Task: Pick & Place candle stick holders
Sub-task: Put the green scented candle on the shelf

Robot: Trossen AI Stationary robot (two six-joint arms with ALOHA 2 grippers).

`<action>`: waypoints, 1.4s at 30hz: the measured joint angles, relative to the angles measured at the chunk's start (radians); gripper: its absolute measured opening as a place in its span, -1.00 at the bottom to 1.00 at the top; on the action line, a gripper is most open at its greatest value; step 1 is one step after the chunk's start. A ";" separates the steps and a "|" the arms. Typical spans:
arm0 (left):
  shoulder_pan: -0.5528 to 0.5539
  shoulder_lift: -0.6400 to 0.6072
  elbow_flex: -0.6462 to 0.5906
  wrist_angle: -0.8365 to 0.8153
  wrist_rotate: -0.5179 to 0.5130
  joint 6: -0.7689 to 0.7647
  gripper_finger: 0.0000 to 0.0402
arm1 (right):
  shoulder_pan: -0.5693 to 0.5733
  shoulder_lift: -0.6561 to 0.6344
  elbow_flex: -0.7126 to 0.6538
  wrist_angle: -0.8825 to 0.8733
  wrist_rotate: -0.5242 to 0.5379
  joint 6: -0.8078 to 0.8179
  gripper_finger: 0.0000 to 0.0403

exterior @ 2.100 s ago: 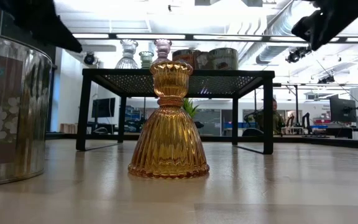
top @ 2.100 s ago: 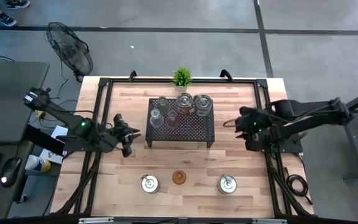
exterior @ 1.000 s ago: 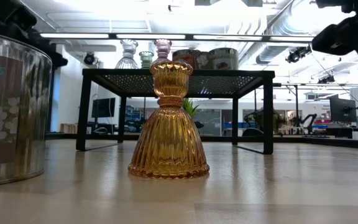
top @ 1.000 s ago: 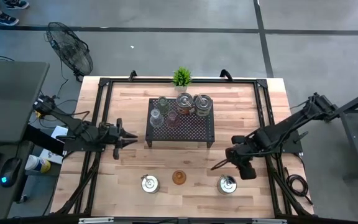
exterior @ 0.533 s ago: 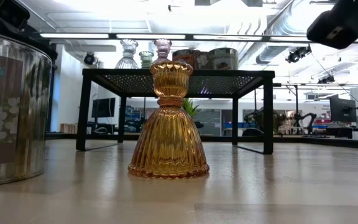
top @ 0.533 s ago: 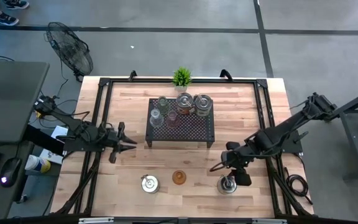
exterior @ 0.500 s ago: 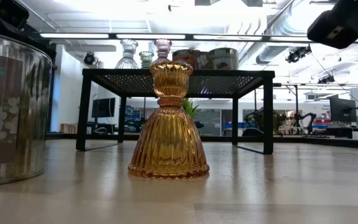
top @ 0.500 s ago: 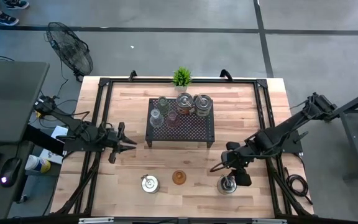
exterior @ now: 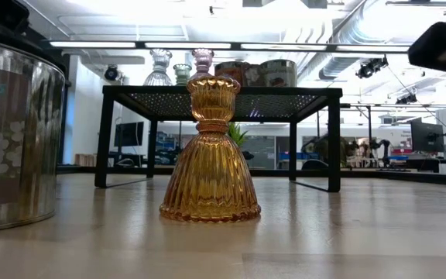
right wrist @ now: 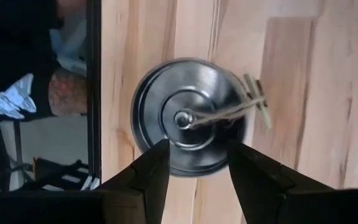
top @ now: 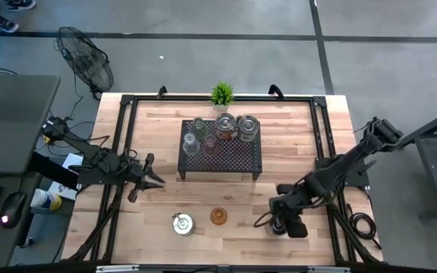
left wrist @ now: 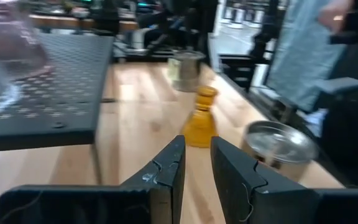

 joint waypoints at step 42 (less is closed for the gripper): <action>0.000 0.000 0.000 -0.027 -0.067 0.060 -0.64 | -0.011 0.131 0.082 -0.144 0.142 -0.072 -0.24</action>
